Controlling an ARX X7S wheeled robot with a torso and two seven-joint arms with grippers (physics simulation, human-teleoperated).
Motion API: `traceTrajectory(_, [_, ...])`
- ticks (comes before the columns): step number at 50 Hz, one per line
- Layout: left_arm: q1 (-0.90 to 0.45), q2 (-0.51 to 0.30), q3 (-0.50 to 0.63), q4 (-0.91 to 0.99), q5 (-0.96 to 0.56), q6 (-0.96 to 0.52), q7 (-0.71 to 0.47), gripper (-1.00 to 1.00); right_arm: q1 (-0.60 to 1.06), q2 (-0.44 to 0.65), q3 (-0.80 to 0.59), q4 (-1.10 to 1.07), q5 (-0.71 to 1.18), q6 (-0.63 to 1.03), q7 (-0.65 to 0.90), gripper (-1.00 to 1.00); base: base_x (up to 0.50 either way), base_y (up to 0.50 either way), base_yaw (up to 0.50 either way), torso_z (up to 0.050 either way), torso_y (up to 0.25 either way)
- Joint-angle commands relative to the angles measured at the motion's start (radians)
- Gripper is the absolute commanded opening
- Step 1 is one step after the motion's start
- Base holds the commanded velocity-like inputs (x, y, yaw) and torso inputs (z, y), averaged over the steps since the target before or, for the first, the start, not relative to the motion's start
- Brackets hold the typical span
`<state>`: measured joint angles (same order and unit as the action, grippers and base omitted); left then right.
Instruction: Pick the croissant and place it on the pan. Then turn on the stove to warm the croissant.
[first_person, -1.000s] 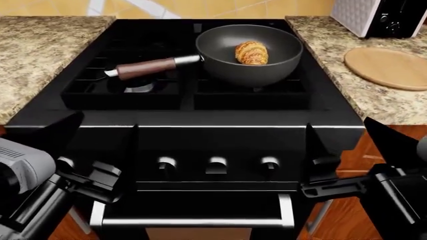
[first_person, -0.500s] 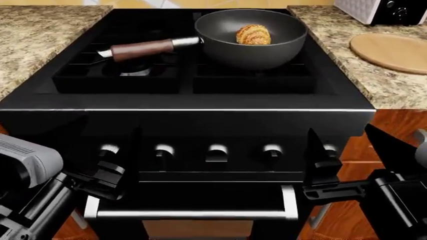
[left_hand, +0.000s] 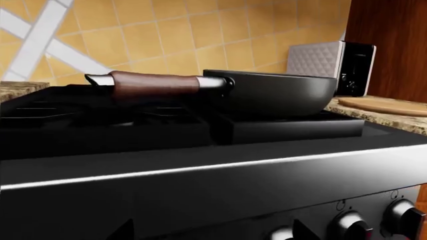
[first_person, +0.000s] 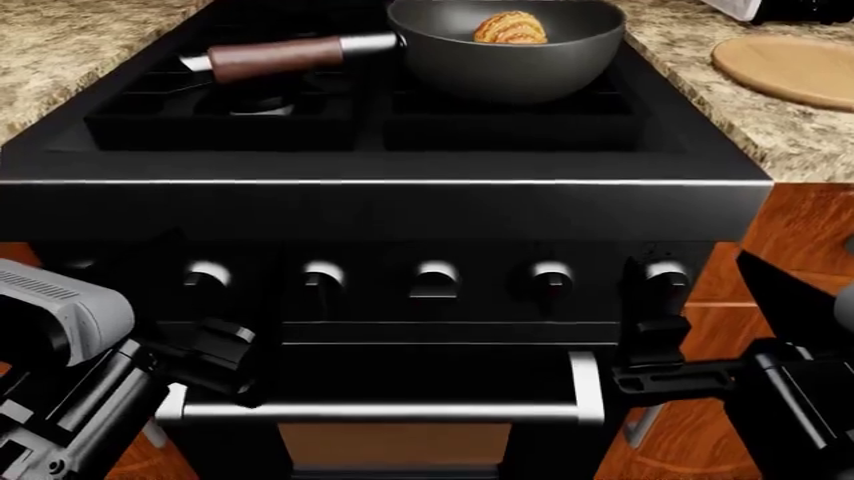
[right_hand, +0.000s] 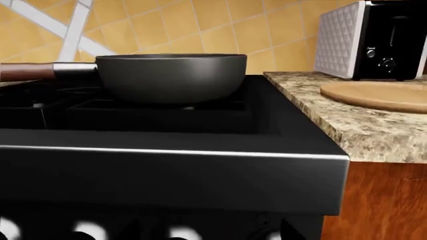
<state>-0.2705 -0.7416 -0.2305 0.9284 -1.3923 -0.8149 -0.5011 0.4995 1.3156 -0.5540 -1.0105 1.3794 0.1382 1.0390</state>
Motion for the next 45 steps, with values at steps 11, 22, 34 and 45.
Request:
traceTrajectory(11, [-0.010,0.005,0.017,-0.004,0.026,0.004,0.000,1.00,-0.027,0.031,0.001,0.004,-0.012,-0.016,0.004,1.00,0.00,0.00,0.00,-0.050,0.000])
traceTrajectory(22, [-0.005,-0.006,0.004,0.004,-0.001,0.012,-0.019,1.00,-0.044,0.059,0.009,-0.003,-0.017,-0.045,0.006,1.00,0.00,0.00,0.00,-0.050,0.000])
traceTrajectory(34, [-0.018,-0.010,0.012,0.010,0.004,0.015,-0.015,1.00,-0.069,0.070,0.010,0.033,-0.023,-0.082,-0.017,1.00,0.00,0.00,0.00,0.000,0.000])
traceTrajectory(45, [-0.032,0.003,0.042,-0.013,0.037,0.008,-0.005,1.00,-0.053,0.063,0.015,0.087,-0.004,-0.064,-0.035,1.00,0.00,0.00,0.00,0.000,0.000])
